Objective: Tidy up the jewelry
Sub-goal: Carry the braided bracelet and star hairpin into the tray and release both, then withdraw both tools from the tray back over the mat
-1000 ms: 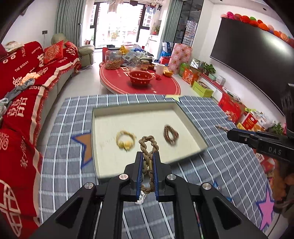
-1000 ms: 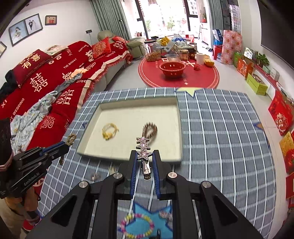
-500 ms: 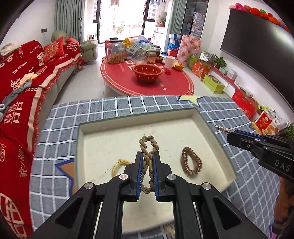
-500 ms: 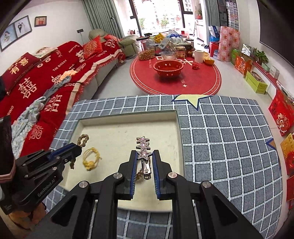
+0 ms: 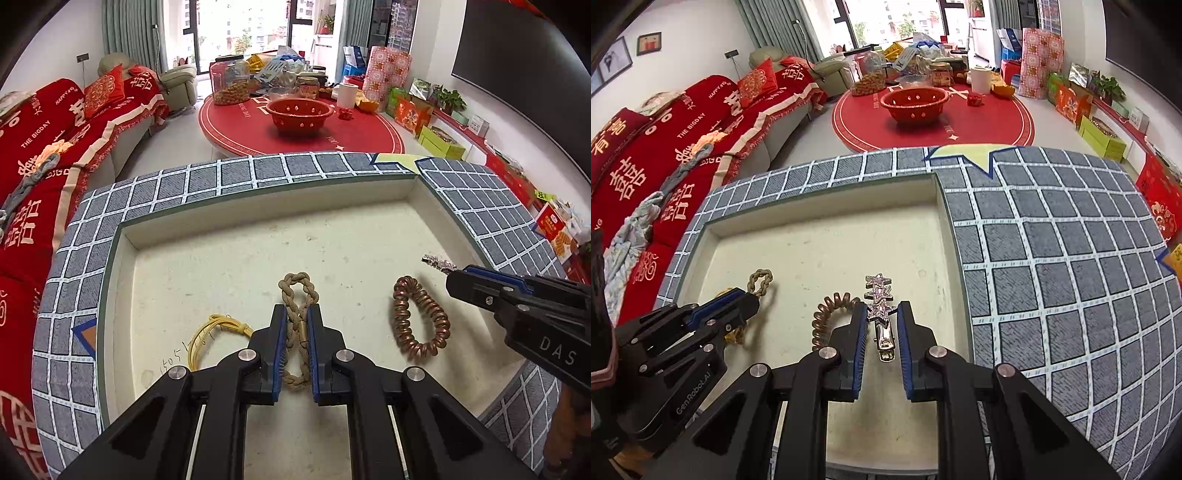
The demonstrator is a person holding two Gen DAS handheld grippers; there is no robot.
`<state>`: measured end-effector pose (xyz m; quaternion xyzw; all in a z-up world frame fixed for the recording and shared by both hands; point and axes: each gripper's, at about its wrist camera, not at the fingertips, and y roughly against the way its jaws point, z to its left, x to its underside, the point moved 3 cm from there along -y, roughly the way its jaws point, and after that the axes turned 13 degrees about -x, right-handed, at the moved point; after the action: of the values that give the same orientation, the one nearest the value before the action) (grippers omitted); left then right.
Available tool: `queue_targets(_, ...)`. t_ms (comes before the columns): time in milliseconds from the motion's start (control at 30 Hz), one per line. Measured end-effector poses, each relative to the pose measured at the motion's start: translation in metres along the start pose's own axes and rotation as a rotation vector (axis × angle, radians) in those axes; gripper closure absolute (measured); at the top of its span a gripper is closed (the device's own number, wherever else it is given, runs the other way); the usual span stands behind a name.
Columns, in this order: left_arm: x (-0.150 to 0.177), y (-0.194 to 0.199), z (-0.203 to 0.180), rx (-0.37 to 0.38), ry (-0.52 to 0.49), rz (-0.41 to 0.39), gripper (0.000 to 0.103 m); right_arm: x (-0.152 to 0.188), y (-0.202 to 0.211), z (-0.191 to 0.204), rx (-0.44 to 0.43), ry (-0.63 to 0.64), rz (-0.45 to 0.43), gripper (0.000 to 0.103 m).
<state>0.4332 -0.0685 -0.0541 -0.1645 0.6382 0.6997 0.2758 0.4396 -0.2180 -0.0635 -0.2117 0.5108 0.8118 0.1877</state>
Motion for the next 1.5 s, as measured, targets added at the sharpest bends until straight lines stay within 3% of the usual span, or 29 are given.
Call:
queue_targets(433,0.005,-0.009,-0.006,-0.043,-0.022,0.045,0.079,0.014,-0.013,-0.006,0.019,-0.013,0.041,0.084)
queue_targets(533,0.005,-0.008,-0.007,-0.052,-0.02,0.049,0.079,0.013,-0.011,-0.005,0.0,-0.026,0.041,0.071)
queue_targets(600,0.004,-0.007,-0.006,-0.042,-0.015,0.052,0.079,0.011,-0.005,-0.005,-0.029,-0.05,0.021,0.049)
queue_targets(767,0.001,-0.001,-0.002,-0.041,-0.011,0.035,0.079,0.007,0.01,-0.003,-0.085,-0.077,-0.031,0.049)
queue_targets(800,0.0,-0.001,-0.001,-0.039,-0.008,0.033,0.073,0.007,0.014,-0.002,-0.085,-0.076,-0.041,0.049)
queue_targets(833,-0.001,0.0,-0.001,-0.042,-0.008,0.03,0.058,0.006,0.017,-0.001,-0.086,-0.078,-0.051,0.049)
queue_targets(867,-0.001,0.002,0.0,-0.049,-0.007,0.025,0.012,0.005,0.02,0.0,-0.089,-0.081,-0.058,0.049)
queue_targets(900,-0.001,0.005,0.003,-0.068,0.009,0.004,0.0,0.005,0.024,0.0,-0.092,-0.086,-0.067,0.049)
queue_targets(933,-0.002,0.012,0.007,-0.087,0.032,-0.036,0.0,0.004,0.027,0.0,-0.094,-0.089,-0.074,0.049)
queue_targets(1133,-0.008,0.026,0.017,-0.092,0.057,-0.059,0.0,0.007,0.045,0.0,-0.114,-0.112,-0.1,0.046)
queue_targets(1200,-0.007,0.034,0.021,-0.098,0.062,-0.076,0.0,0.01,0.049,0.0,-0.125,-0.123,-0.102,0.029)
queue_targets(1267,-0.005,0.043,0.026,-0.104,0.061,-0.097,0.0,0.014,0.056,0.0,-0.135,-0.128,-0.113,0.021)
queue_targets(1433,0.007,0.069,0.038,-0.104,0.074,-0.129,0.0,0.025,0.076,0.007,-0.143,-0.123,-0.138,0.018)
queue_targets(1500,0.016,0.079,0.043,-0.071,0.088,-0.123,0.0,0.031,0.086,0.013,-0.148,-0.105,-0.15,0.005)
